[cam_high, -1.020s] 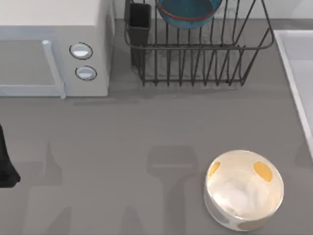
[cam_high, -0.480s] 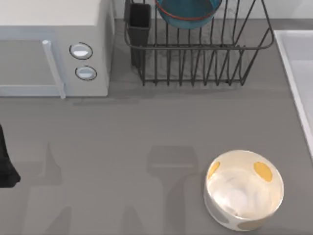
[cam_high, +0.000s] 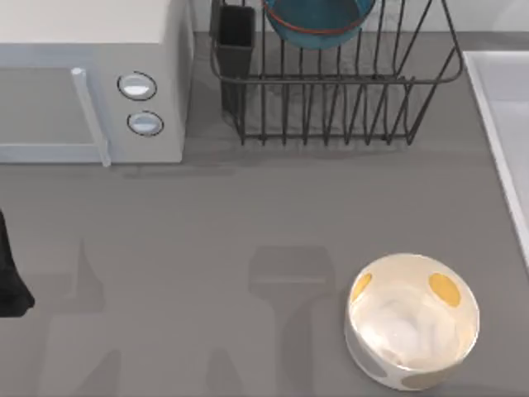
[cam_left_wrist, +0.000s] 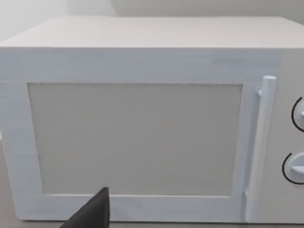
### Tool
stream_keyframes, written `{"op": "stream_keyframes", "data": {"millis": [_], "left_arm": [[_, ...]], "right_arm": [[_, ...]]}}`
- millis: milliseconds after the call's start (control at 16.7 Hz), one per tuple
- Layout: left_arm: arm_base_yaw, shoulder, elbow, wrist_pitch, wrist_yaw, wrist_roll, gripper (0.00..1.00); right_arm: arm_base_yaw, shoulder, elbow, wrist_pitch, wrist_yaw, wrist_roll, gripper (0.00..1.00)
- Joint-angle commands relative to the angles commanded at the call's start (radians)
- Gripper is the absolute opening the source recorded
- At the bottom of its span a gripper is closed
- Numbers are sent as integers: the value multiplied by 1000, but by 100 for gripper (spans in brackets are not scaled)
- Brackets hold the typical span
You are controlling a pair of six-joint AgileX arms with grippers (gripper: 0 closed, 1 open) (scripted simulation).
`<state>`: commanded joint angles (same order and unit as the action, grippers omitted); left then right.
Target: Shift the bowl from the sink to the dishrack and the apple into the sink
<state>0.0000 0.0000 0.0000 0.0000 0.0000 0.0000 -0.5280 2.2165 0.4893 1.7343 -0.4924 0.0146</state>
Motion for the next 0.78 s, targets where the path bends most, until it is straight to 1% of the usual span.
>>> {"op": "stream_keyframes", "data": {"millis": [420, 480, 780], "left_arm": [[0, 0, 0, 0, 0, 0, 100], [0, 0, 0, 0, 0, 0, 100], [0, 0, 0, 0, 0, 0, 100]], "right_arm": [[0, 0, 0, 0, 0, 0, 98], [0, 0, 0, 0, 0, 0, 100], [0, 0, 0, 0, 0, 0, 100]]}}
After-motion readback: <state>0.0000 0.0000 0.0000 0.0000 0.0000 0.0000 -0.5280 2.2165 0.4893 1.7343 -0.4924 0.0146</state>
